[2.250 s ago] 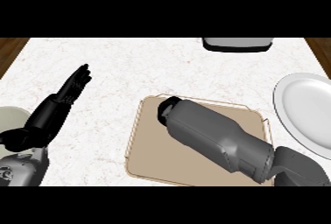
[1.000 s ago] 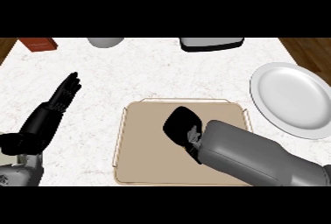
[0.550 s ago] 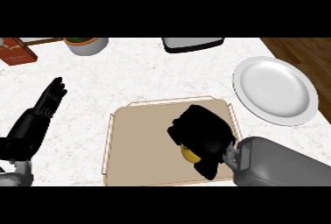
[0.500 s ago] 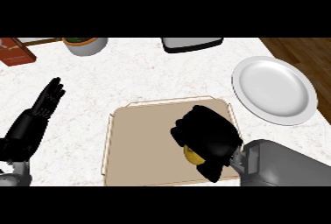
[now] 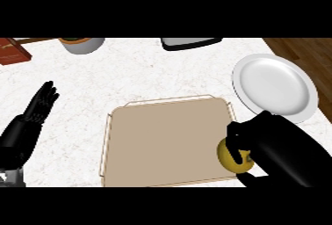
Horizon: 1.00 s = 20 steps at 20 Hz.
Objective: Pick the lemon from the tray and place it in the plate
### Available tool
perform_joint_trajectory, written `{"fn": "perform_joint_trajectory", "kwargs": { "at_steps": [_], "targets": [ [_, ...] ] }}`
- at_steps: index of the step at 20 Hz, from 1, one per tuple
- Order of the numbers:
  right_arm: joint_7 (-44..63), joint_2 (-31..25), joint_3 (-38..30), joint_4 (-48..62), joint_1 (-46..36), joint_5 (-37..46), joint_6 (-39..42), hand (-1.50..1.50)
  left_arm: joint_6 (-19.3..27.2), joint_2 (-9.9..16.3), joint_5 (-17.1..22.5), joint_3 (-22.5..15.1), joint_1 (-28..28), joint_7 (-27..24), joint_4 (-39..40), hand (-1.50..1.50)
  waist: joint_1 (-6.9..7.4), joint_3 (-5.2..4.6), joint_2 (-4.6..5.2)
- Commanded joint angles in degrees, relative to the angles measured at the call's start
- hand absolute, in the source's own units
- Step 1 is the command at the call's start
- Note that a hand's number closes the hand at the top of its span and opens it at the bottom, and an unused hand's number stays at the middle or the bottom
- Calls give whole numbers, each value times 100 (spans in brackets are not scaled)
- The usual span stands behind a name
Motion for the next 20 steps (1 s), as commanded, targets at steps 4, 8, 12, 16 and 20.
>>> {"fn": "perform_joint_trajectory", "kwargs": {
  "at_steps": [4, 8, 12, 16, 20],
  "targets": [
    [-534, -1198, -1374, -793, 1588, -135, -1043, 150, 27, -114, -84, -177, 82, -25, -287, 0, 244, -18, 129],
    [-965, -1398, -2134, -641, 2665, -416, -1642, 150, -219, 44, 74, -109, 84, 2, -407, 0, 491, -34, 172],
    [-2059, -1307, -2722, -28, 3684, -699, -2223, 150, -281, 2, -6, -280, -87, 90, -459, 0, 737, -46, 227],
    [-3334, -1143, -3560, 733, 4373, -1469, -2423, 150, -322, 7, 6, -277, -460, 292, -358, 0, 864, -56, 254],
    [-4090, -753, -4207, 1658, 4147, -1957, -2265, 150, -467, -164, -139, -480, -977, 243, -31, 0, 1172, -75, 304]
  ]
}}
